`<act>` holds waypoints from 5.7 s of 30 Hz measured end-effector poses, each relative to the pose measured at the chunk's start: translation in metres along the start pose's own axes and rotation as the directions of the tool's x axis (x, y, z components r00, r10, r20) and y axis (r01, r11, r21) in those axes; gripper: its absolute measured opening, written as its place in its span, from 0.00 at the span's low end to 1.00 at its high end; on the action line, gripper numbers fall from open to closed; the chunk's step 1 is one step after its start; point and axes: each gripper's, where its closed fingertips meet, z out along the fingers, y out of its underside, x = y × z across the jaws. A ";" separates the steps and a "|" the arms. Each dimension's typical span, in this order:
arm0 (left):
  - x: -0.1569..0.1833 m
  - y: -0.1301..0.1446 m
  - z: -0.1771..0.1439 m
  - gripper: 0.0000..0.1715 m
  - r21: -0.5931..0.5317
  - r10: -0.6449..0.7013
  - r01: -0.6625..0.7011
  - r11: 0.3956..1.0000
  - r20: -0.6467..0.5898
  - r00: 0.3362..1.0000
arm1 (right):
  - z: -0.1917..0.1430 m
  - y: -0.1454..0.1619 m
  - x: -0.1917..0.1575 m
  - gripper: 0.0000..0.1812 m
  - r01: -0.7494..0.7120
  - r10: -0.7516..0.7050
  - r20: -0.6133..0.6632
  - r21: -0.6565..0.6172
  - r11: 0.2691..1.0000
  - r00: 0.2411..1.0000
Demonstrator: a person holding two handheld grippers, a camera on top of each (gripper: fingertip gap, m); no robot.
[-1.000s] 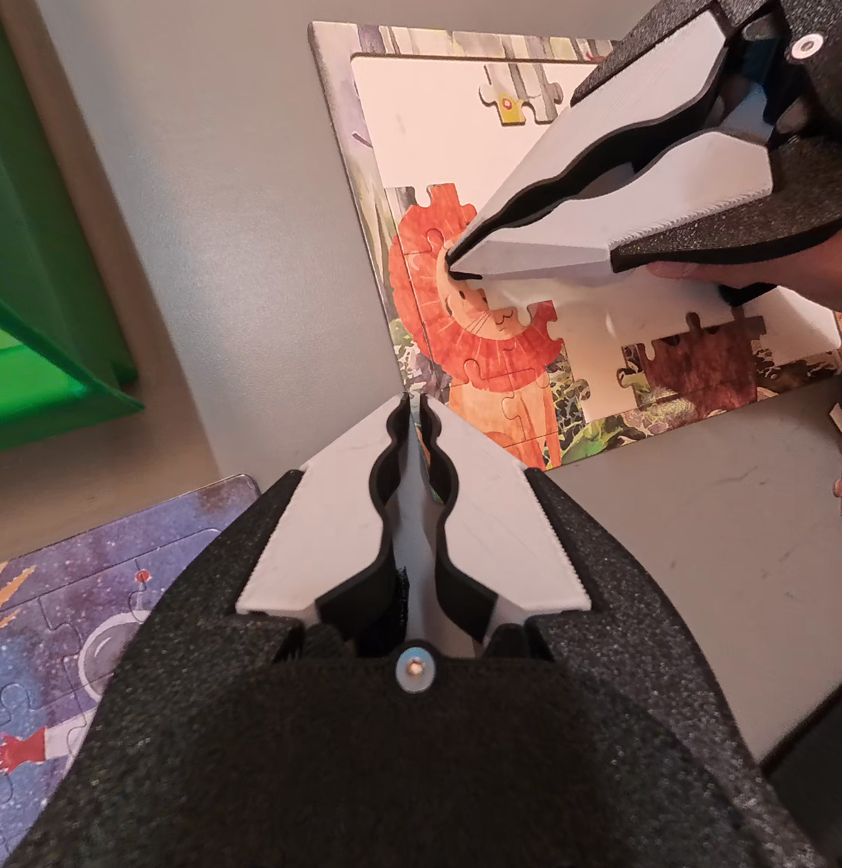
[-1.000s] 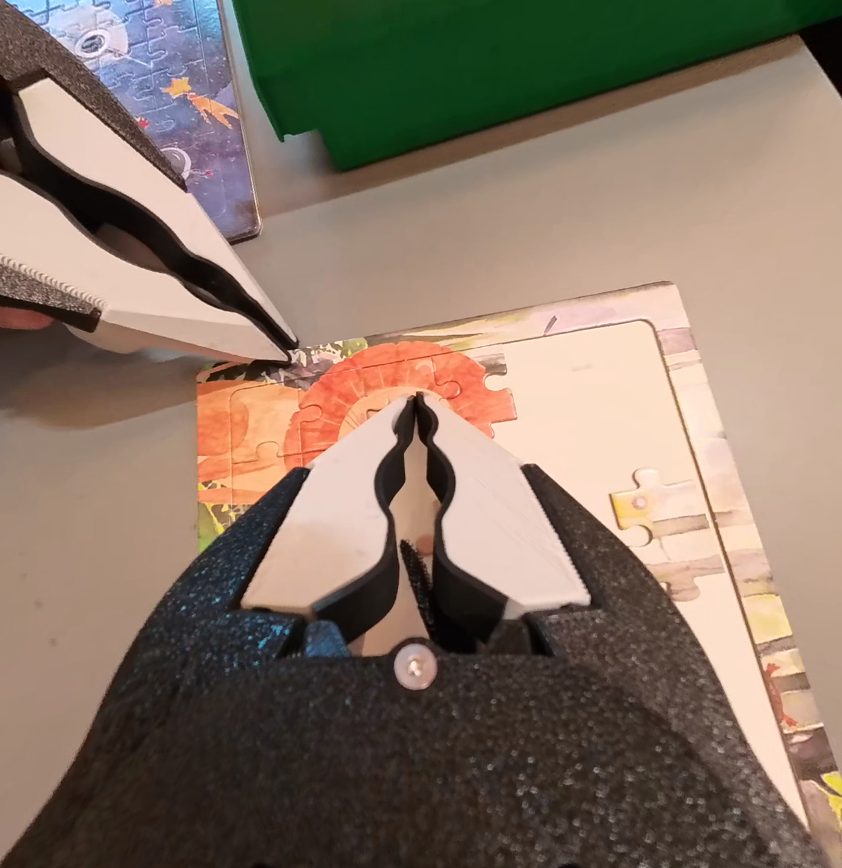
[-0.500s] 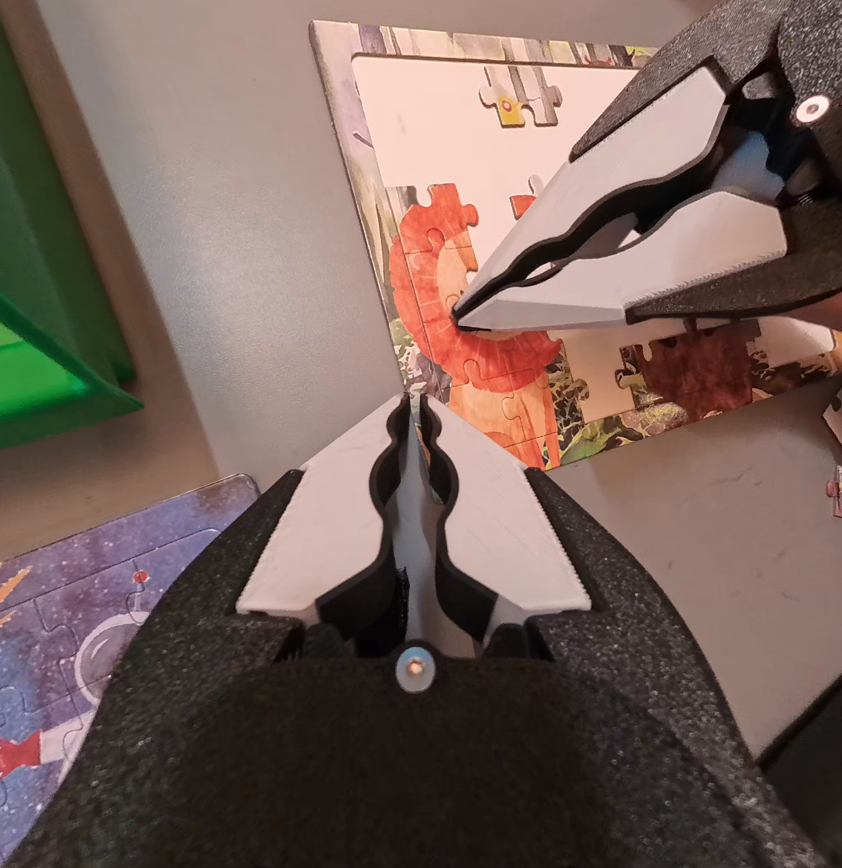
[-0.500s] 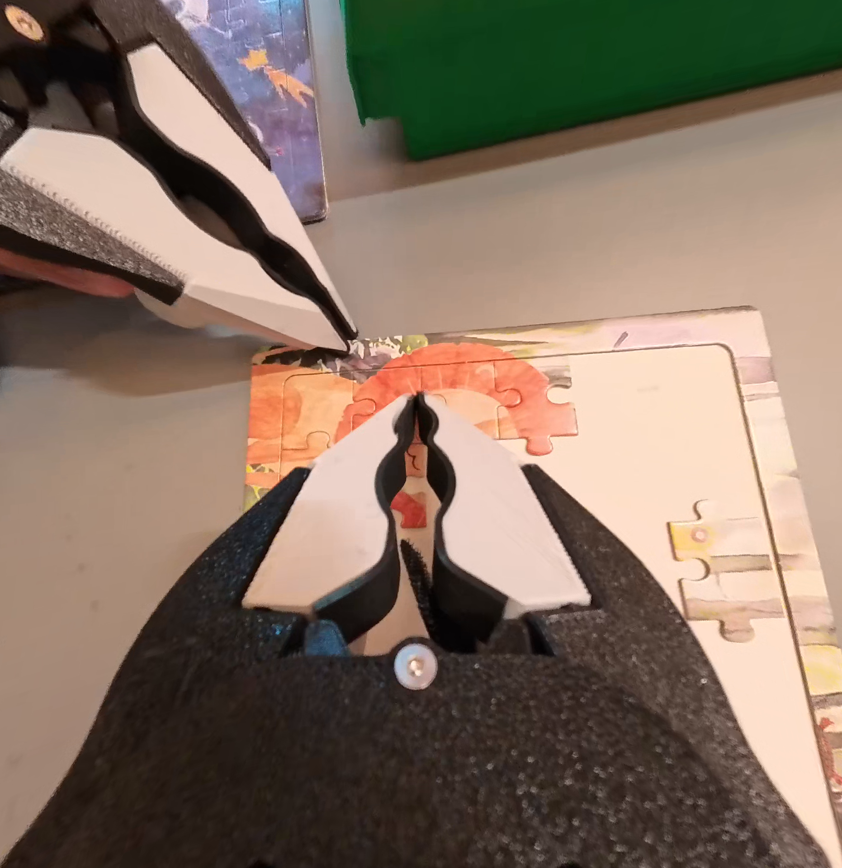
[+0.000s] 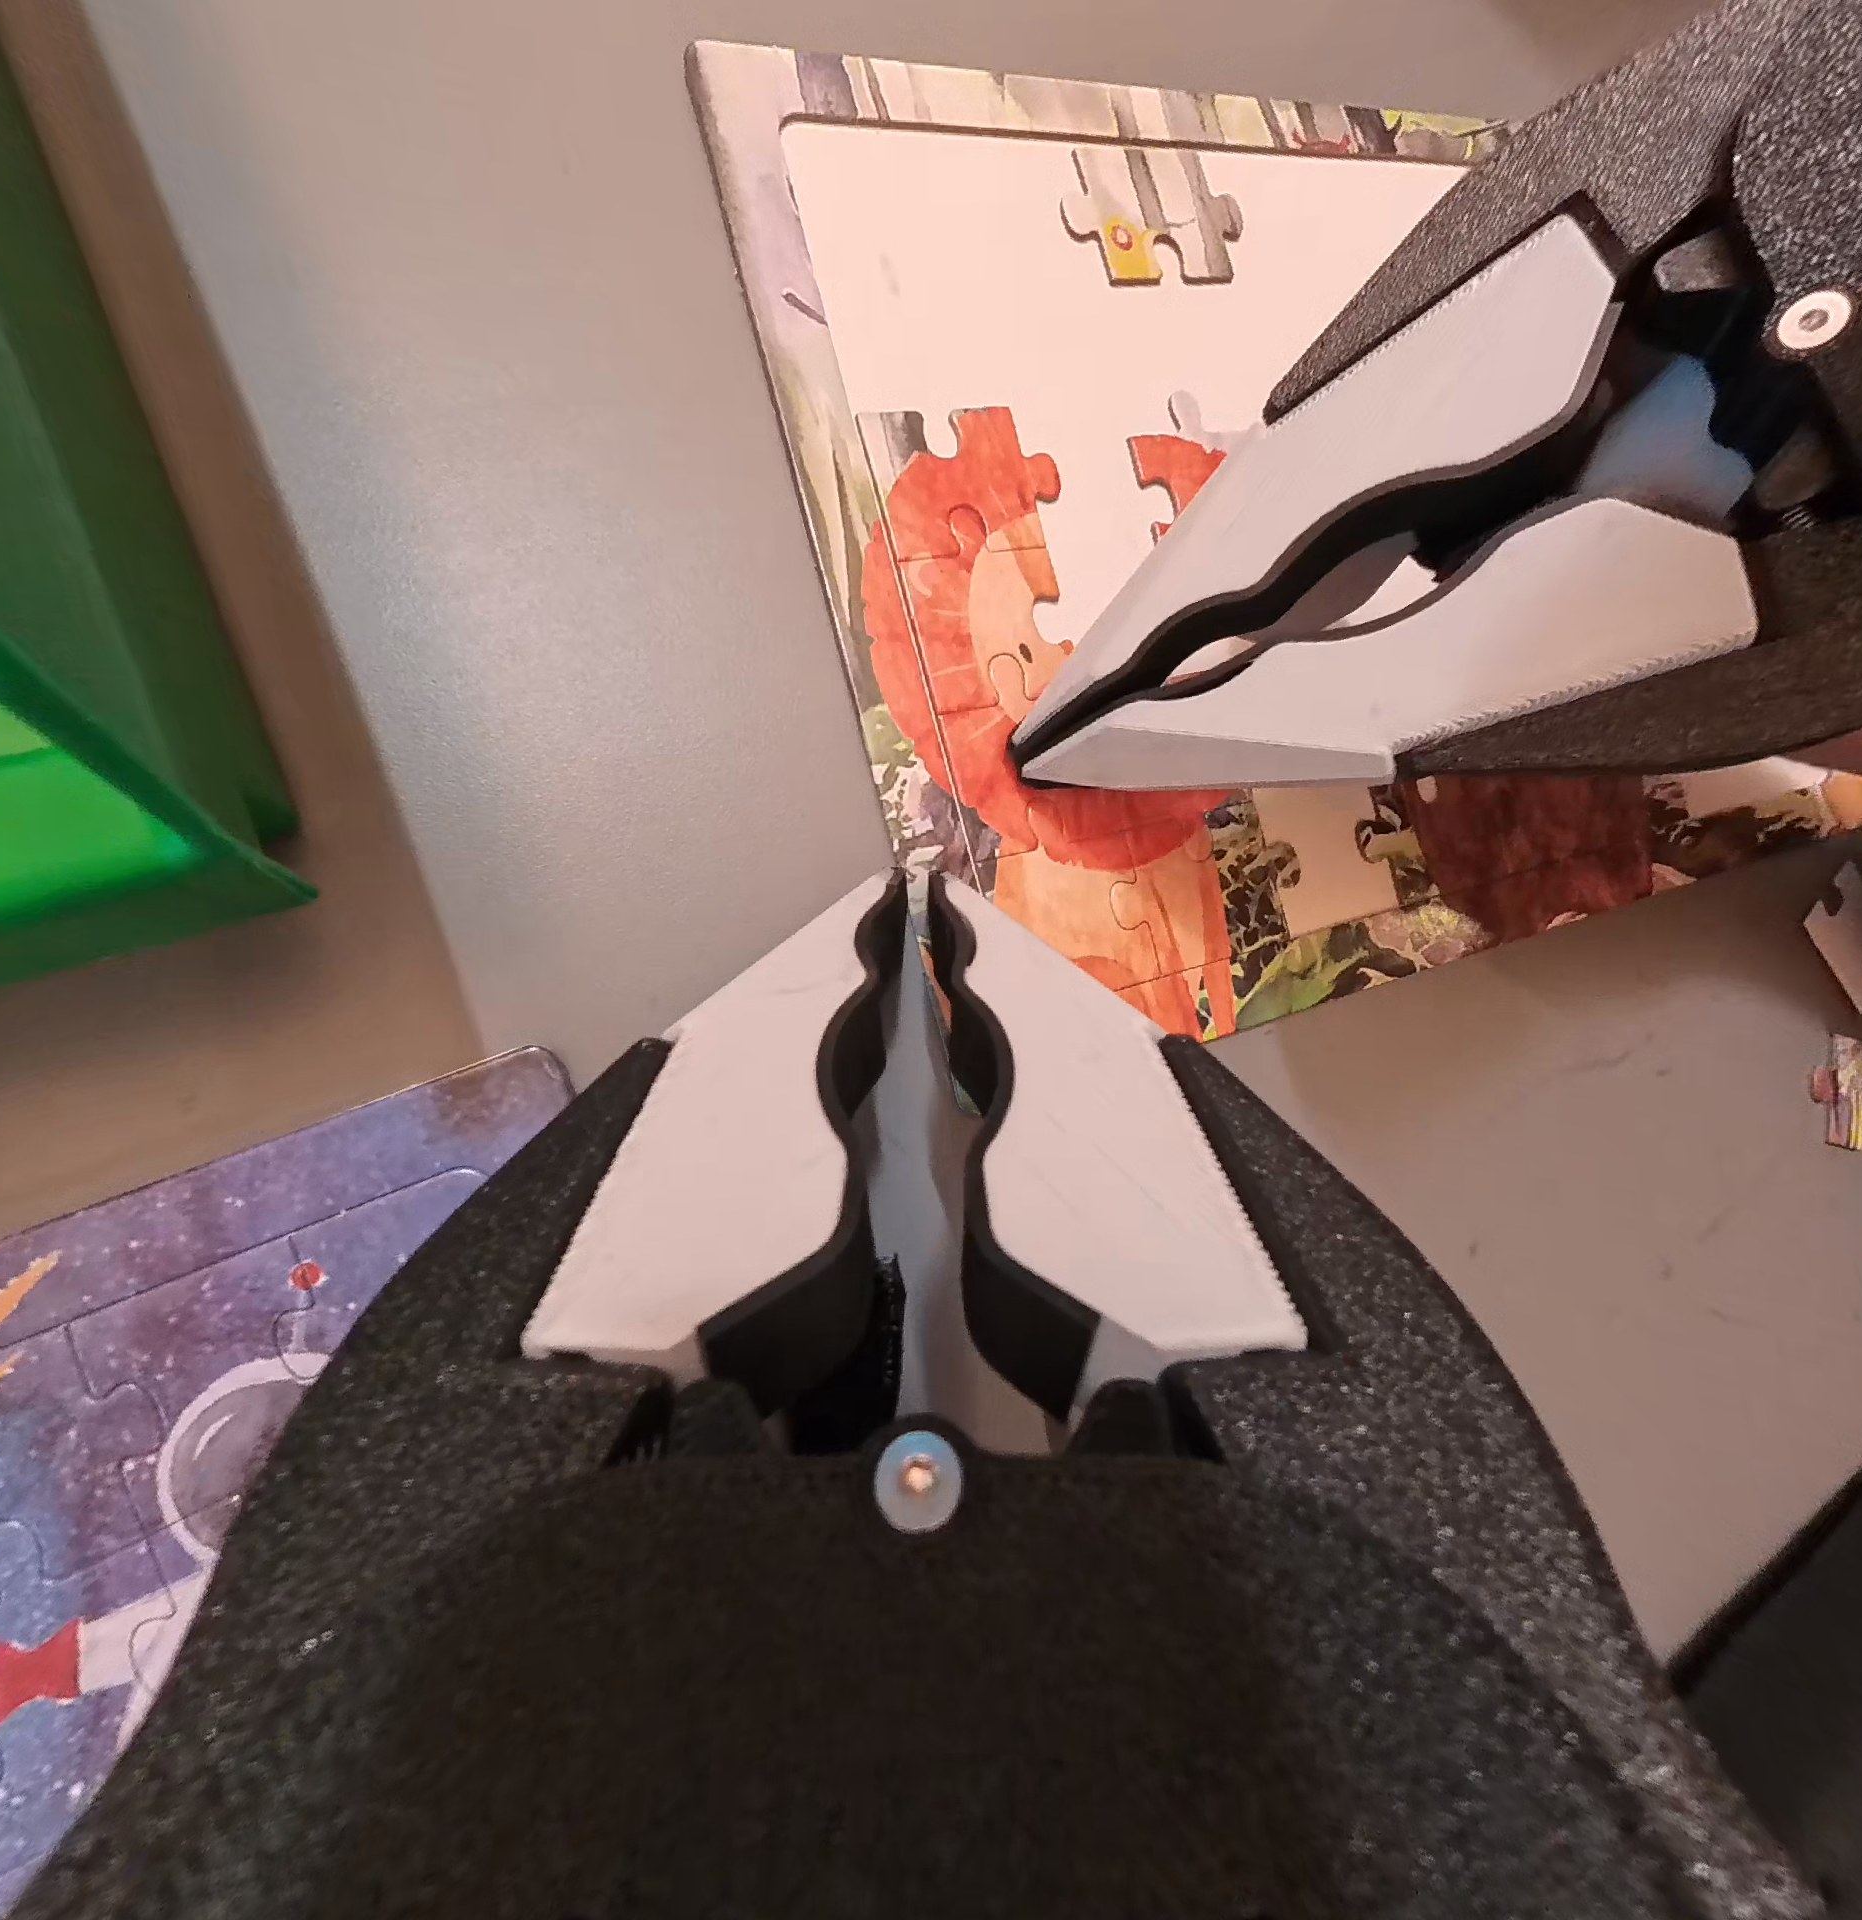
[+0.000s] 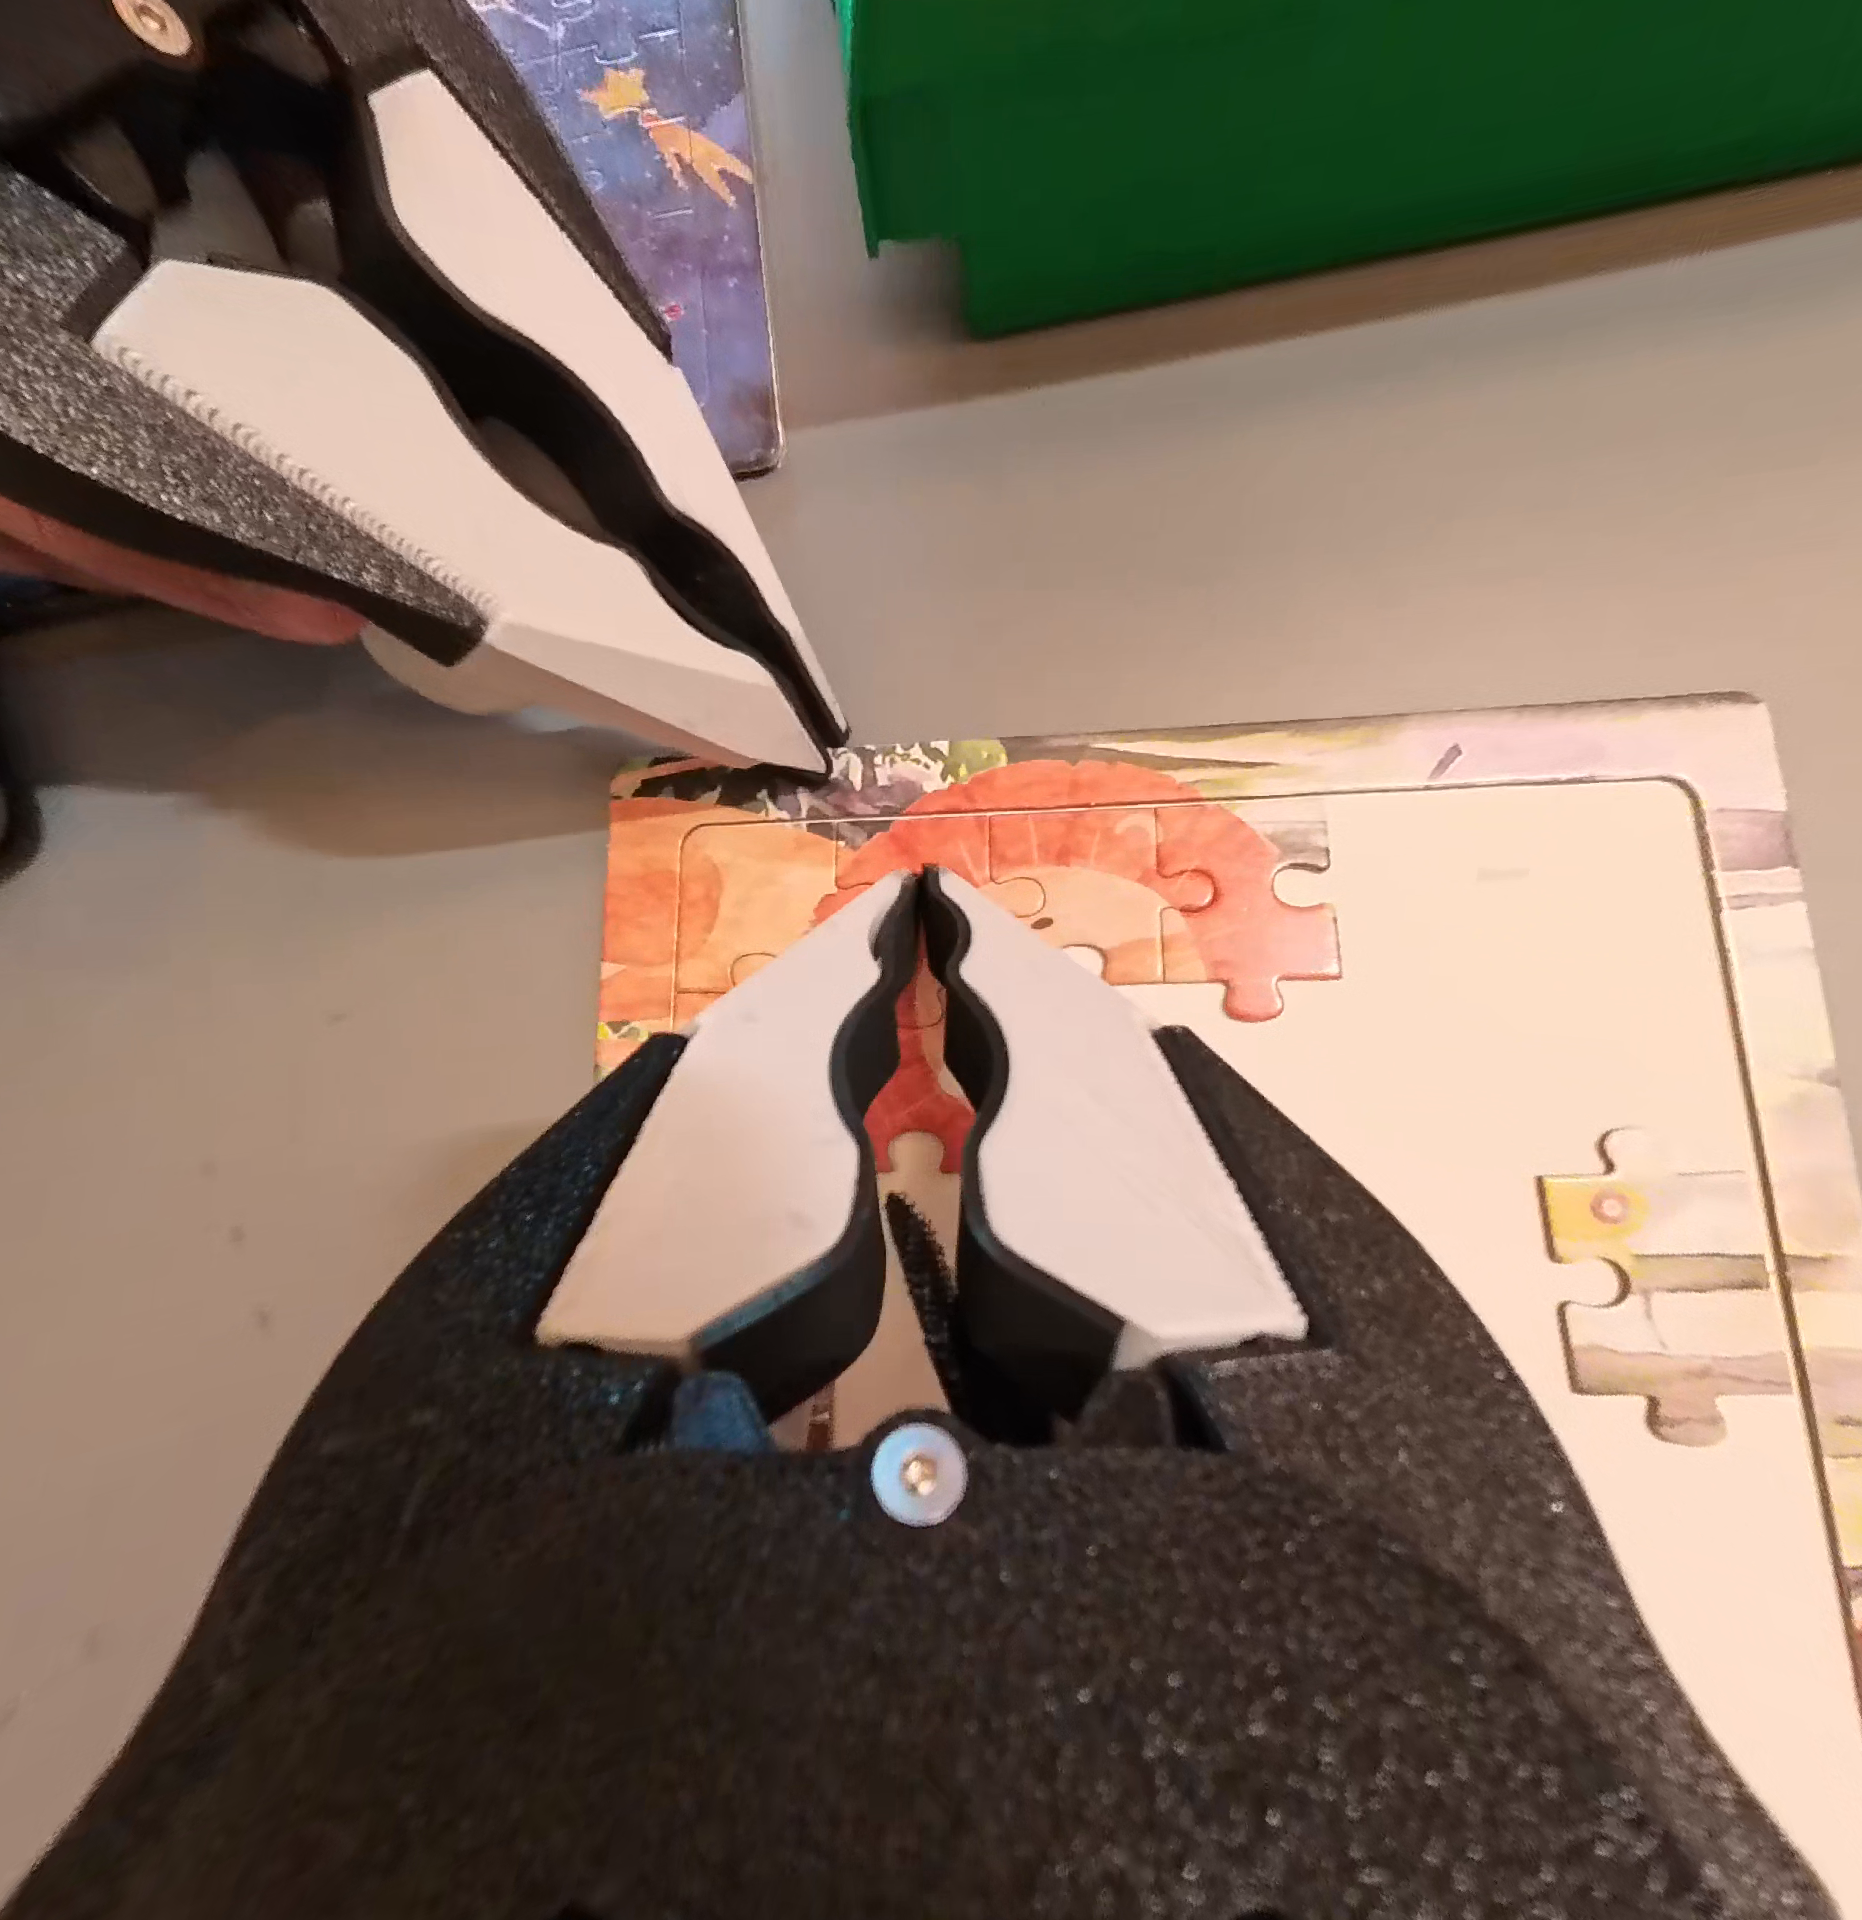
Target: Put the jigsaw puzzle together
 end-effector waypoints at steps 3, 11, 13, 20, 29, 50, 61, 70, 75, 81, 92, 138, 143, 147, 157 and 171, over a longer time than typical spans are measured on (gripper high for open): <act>0.000 0.000 0.000 0.02 0.000 -0.001 0.001 1.000 0.000 1.000 | -0.007 -0.001 0.007 0.00 -0.005 0.005 -0.015 0.013 1.000 1.000; 0.001 -0.026 -0.012 0.00 0.114 0.046 -0.051 0.992 0.044 0.998 | -0.038 0.006 0.006 0.00 -0.065 0.060 0.104 0.047 0.997 0.993; 0.014 -0.032 -0.010 0.00 0.141 0.052 -0.049 0.989 -0.014 0.999 | -0.033 0.000 0.001 0.00 -0.053 0.047 0.108 0.055 0.997 0.993; 0.024 -0.007 0.013 0.00 -0.008 0.119 -0.119 0.993 -0.021 0.993 | -0.012 0.013 -0.005 0.00 -0.012 0.014 0.093 -0.027 1.000 0.996; 0.029 0.004 0.006 0.00 -0.037 0.104 -0.107 0.994 -0.073 0.992 | -0.065 0.002 0.028 0.00 -0.059 0.059 -0.001 0.062 0.996 0.998; 0.015 -0.012 -0.049 0.10 0.165 0.112 -0.163 0.973 0.282 0.953 | -0.236 -0.010 0.015 0.12 0.134 0.052 -0.477 0.346 0.929 0.877; 0.011 -0.010 -0.029 0.09 0.304 -0.049 0.009 0.953 0.126 0.991 | -0.073 0.038 0.036 0.27 -0.143 0.157 -0.207 0.081 0.986 0.966; 0.003 0.003 -0.017 0.09 0.216 0.010 -0.046 0.975 0.166 0.986 | -0.048 0.042 0.053 0.27 -0.072 0.068 -0.140 -0.018 0.997 0.988; 0.002 0.009 -0.012 0.09 0.177 0.014 -0.047 0.983 0.182 0.983 | -0.046 0.041 0.050 0.28 -0.060 0.060 -0.152 0.006 0.998 0.987; 0.001 0.011 -0.010 0.09 0.167 -0.004 -0.024 0.986 0.169 0.986 | -0.045 0.039 0.042 0.18 -0.008 0.006 -0.160 -0.013 1.000 0.987; 0.001 0.011 -0.010 0.09 0.169 -0.005 -0.023 0.985 0.163 0.987 | -0.056 0.034 0.056 0.23 -0.093 0.097 -0.202 0.029 0.995 0.975; 0.002 0.010 -0.010 0.09 0.170 -0.009 -0.018 0.985 0.158 0.987 | -0.038 0.031 0.052 0.00 -0.065 0.065 -0.203 0.006 0.998 0.977; 0.002 0.011 -0.010 0.09 0.170 -0.010 -0.017 0.985 0.157 0.988 | -0.038 0.025 0.049 0.06 -0.049 0.051 -0.190 0.014 0.999 0.981; 0.002 0.011 -0.010 0.09 0.171 -0.013 -0.013 0.985 0.153 0.988 | -0.039 0.030 0.052 0.21 -0.029 0.027 -0.180 -0.006 1.000 0.983; 0.002 0.010 -0.010 0.09 0.173 -0.019 -0.007 0.985 0.144 0.989 | -0.043 0.033 0.055 0.22 0.128 -0.137 -0.036 -0.177 0.976 0.990; 0.002 0.010 -0.010 0.09 0.173 -0.019 -0.006 0.985 0.143 0.990 | -0.037 0.036 0.056 0.20 0.168 -0.195 0.022 -0.601 0.781 0.981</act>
